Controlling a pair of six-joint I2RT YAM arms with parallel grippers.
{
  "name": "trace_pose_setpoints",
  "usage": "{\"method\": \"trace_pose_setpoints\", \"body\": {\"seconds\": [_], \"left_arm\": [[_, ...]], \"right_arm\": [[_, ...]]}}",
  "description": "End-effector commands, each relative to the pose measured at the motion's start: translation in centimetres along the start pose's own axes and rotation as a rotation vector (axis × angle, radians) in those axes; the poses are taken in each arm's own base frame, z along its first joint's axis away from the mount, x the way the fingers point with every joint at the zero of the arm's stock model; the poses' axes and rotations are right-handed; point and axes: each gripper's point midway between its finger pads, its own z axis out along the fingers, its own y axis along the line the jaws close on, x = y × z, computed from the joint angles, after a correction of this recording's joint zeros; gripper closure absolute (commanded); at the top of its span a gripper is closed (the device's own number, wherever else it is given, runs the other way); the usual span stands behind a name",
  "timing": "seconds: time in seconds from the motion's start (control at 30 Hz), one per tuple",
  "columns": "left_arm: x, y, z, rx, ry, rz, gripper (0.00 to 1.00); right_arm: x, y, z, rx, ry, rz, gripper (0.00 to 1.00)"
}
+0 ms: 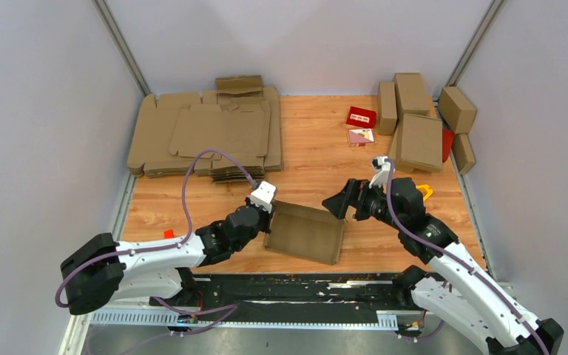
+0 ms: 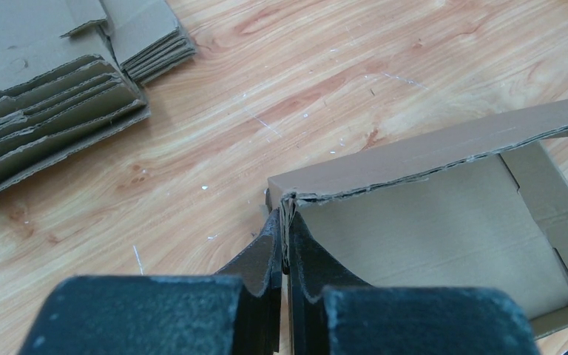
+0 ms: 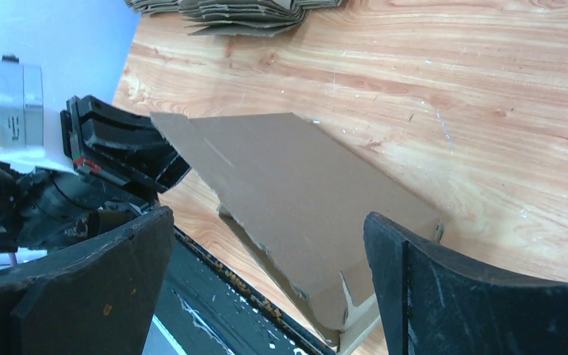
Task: Fold the paper box
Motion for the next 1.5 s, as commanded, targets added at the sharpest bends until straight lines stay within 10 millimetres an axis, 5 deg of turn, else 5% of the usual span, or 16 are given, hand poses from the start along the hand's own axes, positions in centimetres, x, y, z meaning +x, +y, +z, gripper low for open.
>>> {"method": "trace_pose_setpoints", "body": {"seconds": [0.0,0.3,0.53,0.67,0.8,0.97,1.17,1.47], "left_arm": [[1.1,0.3,-0.2,-0.013,0.028,0.036,0.95],[1.5,0.0,-0.3,0.005,0.04,0.028,0.93],[2.2,-0.4,-0.4,0.026,0.07,0.018,0.81],[2.6,-0.4,-0.5,0.028,0.081,0.011,0.84],[2.9,-0.4,-0.6,0.033,0.083,0.008,0.85],[3.0,-0.3,-0.7,0.032,0.086,0.003,0.86],[3.9,-0.6,-1.3,0.023,0.172,-0.055,0.8],[8.0,0.2,-3.0,-0.031,0.416,-0.165,0.76]], "right_arm": [[-0.4,-0.4,0.9,0.043,0.043,0.028,0.0],[4.2,-0.8,2.5,-0.02,0.222,0.069,0.15],[5.9,-1.1,2.4,-0.059,0.278,0.008,0.18],[4.6,-0.3,2.2,-0.091,0.245,-0.063,0.07],[2.8,1.4,2.0,-0.164,0.213,-0.187,0.08],[2.9,2.6,2.4,-0.204,0.258,-0.284,0.1],[4.7,3.5,3.1,-0.217,0.304,-0.382,0.15],[7.2,4.1,3.5,-0.209,0.334,-0.532,0.24]]}}
